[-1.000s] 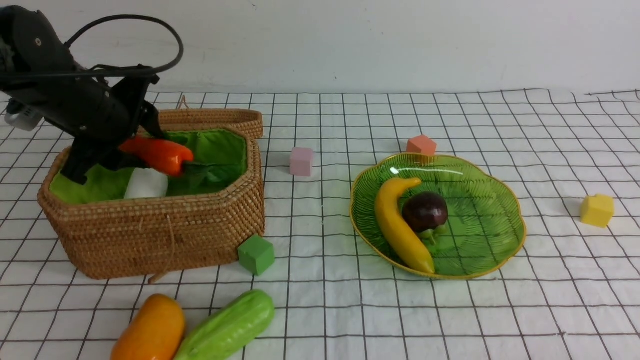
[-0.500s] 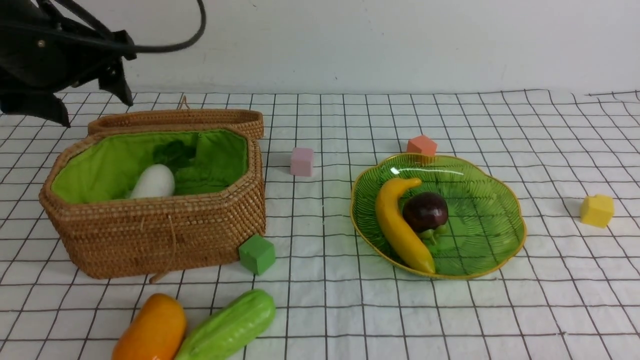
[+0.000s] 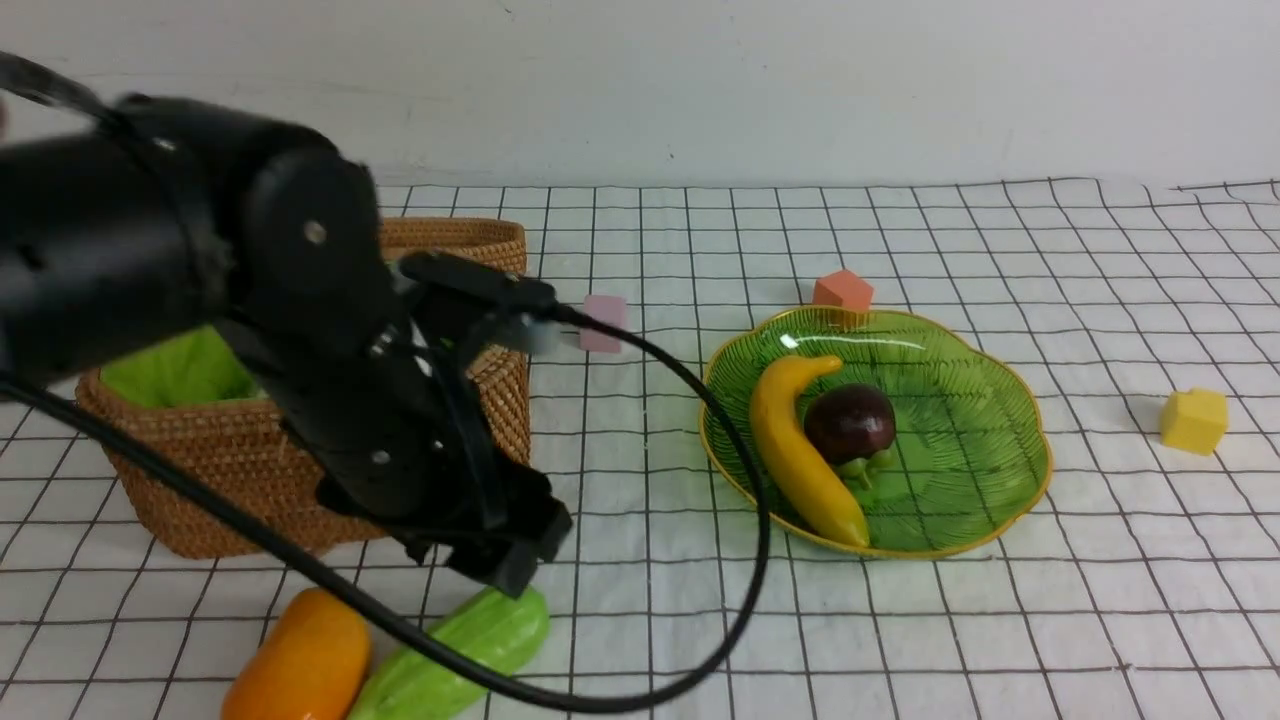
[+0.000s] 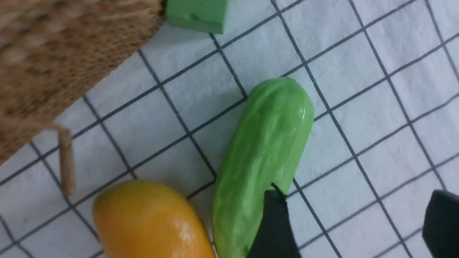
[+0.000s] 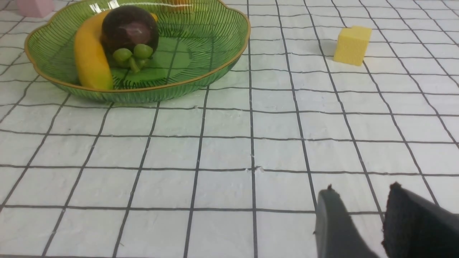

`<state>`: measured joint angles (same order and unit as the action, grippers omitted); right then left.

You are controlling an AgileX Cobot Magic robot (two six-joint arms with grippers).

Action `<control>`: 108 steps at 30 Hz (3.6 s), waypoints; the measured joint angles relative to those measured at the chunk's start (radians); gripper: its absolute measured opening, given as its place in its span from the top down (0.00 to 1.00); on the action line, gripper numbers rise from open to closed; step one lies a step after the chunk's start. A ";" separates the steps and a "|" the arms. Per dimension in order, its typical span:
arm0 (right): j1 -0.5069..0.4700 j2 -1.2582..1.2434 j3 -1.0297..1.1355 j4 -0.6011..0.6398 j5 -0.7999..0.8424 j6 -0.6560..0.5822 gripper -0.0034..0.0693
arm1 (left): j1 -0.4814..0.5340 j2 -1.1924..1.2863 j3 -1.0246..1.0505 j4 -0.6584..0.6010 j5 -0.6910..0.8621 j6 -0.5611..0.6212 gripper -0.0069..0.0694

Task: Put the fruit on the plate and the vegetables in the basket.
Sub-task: Take a chayote with your left arm and place it on the basket on the left, then grab the mango with your left arm and place it on the right plate

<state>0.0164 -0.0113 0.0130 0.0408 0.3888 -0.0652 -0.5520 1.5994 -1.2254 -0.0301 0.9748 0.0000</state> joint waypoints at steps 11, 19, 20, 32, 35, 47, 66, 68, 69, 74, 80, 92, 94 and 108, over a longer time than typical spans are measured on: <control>0.000 0.000 0.000 0.000 0.000 0.000 0.62 | -0.019 0.268 0.000 0.089 -0.064 -0.027 0.14; 0.000 0.000 0.000 0.000 0.000 0.000 0.62 | -0.019 0.299 -0.077 0.056 0.016 -0.012 0.36; 0.000 0.000 0.000 0.000 0.000 0.000 0.62 | -0.019 0.290 -0.101 0.057 0.032 -0.012 0.36; 0.000 0.000 0.000 0.000 0.000 0.000 0.62 | 0.098 0.088 -0.502 0.459 0.068 0.086 0.36; 0.000 0.000 0.000 0.000 0.000 0.000 0.62 | 0.154 0.110 -0.504 0.531 0.035 0.137 0.36; 0.000 0.000 0.000 0.000 0.000 0.000 0.62 | 0.257 0.179 -0.348 0.385 -0.077 0.150 0.08; 0.000 0.000 0.000 0.000 0.000 0.000 0.62 | 0.258 -0.205 0.126 0.107 0.118 -0.080 0.13; 0.000 0.000 0.000 0.000 0.000 0.000 0.62 | 0.258 -0.196 0.178 0.086 0.075 -0.084 0.13; 0.000 0.000 0.000 0.000 0.000 0.000 0.62 | 0.258 -0.172 0.245 0.068 0.009 -0.102 0.13; 0.000 0.000 0.000 0.000 0.000 0.000 0.62 | 0.258 -0.058 0.304 0.063 -0.082 -0.174 0.13; 0.000 0.000 0.000 0.000 0.000 0.000 0.62 | 0.258 0.101 0.286 -0.003 -0.129 -0.171 0.15; 0.000 0.000 0.000 0.000 0.000 0.000 0.62 | 0.198 0.091 0.101 -0.270 0.035 0.072 0.23; 0.000 0.000 0.000 0.000 0.000 0.000 0.62 | 0.151 0.090 0.034 -0.288 0.033 0.080 0.23; 0.000 0.000 0.000 0.000 0.000 0.000 0.62 | -0.122 0.660 -0.910 -0.278 -0.080 -0.103 0.23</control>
<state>0.0164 -0.0113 0.0130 0.0408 0.3888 -0.0652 -0.6742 2.2592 -2.1357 -0.3081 0.8947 -0.1033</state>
